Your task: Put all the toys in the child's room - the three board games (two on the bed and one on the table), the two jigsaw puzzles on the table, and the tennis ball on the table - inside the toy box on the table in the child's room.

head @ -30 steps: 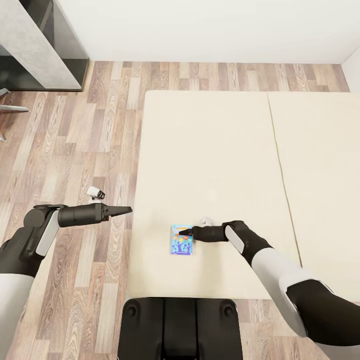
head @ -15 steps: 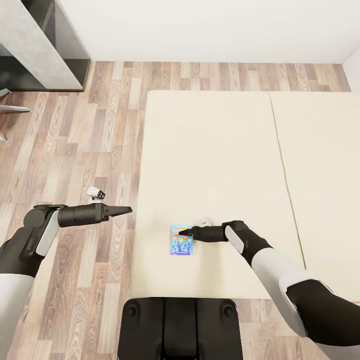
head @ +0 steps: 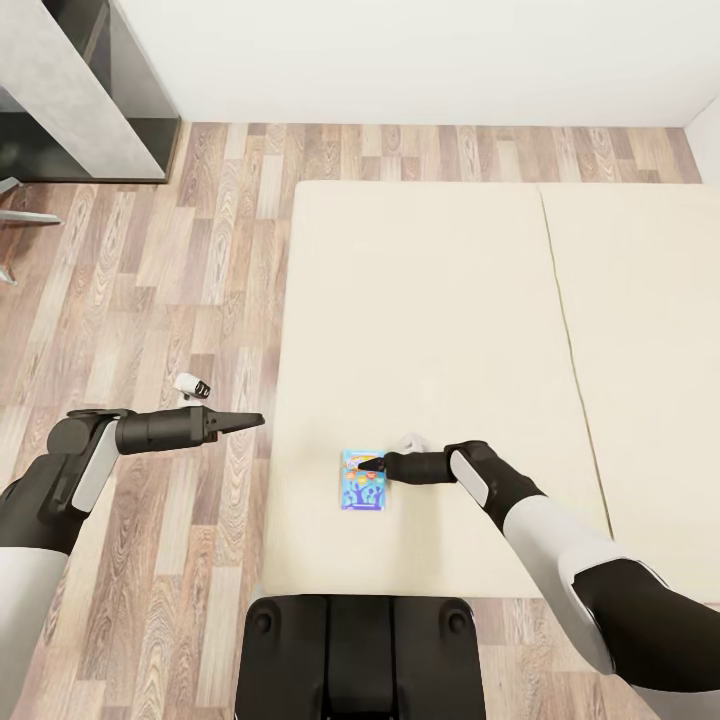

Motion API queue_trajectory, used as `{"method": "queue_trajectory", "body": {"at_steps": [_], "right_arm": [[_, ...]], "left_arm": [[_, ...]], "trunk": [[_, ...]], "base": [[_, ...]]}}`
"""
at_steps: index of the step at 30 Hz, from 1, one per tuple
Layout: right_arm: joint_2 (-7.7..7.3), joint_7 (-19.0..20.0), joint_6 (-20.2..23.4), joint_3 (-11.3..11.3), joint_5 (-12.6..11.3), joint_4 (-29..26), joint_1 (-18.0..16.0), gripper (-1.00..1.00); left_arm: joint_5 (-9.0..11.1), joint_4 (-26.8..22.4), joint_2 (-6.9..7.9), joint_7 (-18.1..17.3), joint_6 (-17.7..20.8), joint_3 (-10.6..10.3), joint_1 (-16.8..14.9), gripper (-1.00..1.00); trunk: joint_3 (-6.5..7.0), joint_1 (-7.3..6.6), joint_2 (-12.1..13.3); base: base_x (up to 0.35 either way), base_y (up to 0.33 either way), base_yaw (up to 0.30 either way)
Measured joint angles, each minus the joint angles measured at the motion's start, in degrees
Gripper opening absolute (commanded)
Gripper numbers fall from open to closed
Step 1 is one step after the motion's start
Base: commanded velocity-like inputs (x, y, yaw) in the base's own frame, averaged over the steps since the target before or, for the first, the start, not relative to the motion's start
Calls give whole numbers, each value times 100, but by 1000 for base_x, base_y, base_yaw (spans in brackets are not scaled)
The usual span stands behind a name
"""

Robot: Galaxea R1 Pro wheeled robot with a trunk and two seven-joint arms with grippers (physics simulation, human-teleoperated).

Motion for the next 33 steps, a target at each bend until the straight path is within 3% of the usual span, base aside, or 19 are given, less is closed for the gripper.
{"method": "queue_trajectory", "body": {"at_steps": [15, 33], "right_arm": [[-3, -1, -1, -17, -11, -5, 0, 100], [-8, 3, -3, -31, -9, -19, 0, 100]], "left_arm": [[-1, 0, 0, 0, 0, -1, 0, 100], [0, 0, 0, 0, 0, 1, 0, 100]], "trunk": [[0, 0, 0], [0, 0, 0]], "base": [[0, 8, 0], [0, 129, 0]]}}
